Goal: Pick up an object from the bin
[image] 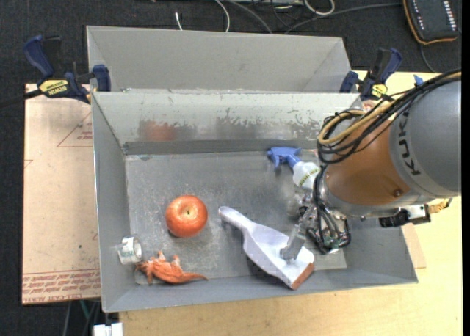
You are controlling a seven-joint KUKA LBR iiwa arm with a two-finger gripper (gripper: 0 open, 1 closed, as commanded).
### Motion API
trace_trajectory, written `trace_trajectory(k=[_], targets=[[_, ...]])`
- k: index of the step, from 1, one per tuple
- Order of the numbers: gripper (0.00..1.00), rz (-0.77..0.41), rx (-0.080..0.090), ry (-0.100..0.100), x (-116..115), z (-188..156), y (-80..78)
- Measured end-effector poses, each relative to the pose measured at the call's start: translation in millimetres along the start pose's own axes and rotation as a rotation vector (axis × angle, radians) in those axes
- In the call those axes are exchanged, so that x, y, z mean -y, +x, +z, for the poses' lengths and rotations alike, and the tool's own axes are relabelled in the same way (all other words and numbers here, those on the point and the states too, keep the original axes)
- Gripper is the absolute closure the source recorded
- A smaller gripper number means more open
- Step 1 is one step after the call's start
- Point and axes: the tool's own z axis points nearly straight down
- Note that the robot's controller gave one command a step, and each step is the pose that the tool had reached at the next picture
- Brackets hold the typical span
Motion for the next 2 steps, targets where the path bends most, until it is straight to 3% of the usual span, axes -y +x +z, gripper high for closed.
trace_trajectory(k=[1,2], targets=[[0.00,-0.001,0.000,0.000,0,0,-0.1],[0.00,0.016,0.005,-0.002,5,16,-10.8]])
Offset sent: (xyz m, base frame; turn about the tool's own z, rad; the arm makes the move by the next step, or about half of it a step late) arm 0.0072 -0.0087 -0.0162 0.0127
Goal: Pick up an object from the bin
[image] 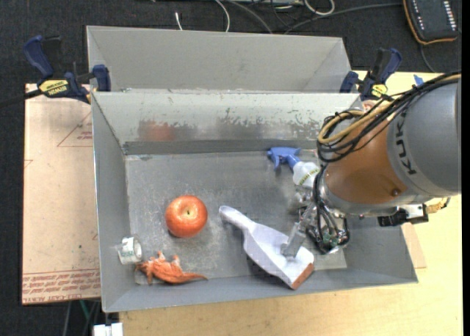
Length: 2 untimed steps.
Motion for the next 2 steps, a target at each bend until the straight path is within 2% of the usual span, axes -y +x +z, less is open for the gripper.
trace_trajectory(k=[1,2], targets=[[0.00,0.014,0.002,-0.001,2,0,2.2],[0.00,-0.024,0.009,-0.003,-18,3,-73.9]])
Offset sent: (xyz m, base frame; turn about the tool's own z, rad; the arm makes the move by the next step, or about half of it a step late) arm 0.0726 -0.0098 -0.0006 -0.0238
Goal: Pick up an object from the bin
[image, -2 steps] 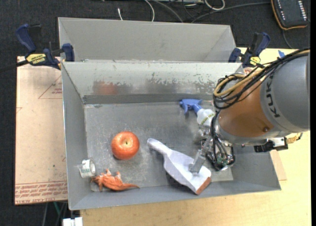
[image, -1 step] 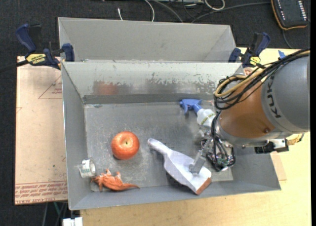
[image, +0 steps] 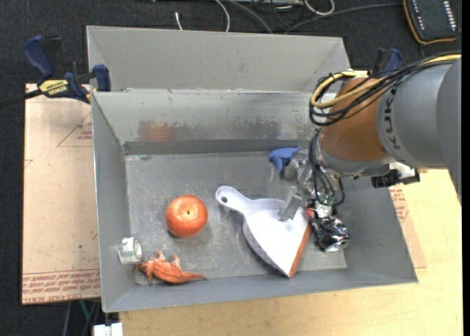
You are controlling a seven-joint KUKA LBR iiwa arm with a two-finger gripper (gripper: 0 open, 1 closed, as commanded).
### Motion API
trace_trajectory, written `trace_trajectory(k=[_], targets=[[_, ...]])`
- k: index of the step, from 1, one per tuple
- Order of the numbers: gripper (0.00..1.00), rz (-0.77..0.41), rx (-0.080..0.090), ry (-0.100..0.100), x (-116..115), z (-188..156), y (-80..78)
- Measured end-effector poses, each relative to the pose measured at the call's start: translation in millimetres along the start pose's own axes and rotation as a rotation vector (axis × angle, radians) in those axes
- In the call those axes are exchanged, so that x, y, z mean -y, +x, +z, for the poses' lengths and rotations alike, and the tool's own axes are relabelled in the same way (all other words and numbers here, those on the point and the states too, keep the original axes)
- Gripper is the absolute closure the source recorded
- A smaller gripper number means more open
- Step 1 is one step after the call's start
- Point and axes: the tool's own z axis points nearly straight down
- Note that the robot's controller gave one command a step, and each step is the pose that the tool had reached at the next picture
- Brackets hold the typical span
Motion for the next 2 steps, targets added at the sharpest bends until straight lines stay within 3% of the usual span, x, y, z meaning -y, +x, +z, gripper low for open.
trace_trajectory(k=[1,2], targets=[[0.00,0.046,-0.017,-0.003,45,-1,1.6],[0.00,0.010,-0.009,-0.004,52,-3,53.4]])
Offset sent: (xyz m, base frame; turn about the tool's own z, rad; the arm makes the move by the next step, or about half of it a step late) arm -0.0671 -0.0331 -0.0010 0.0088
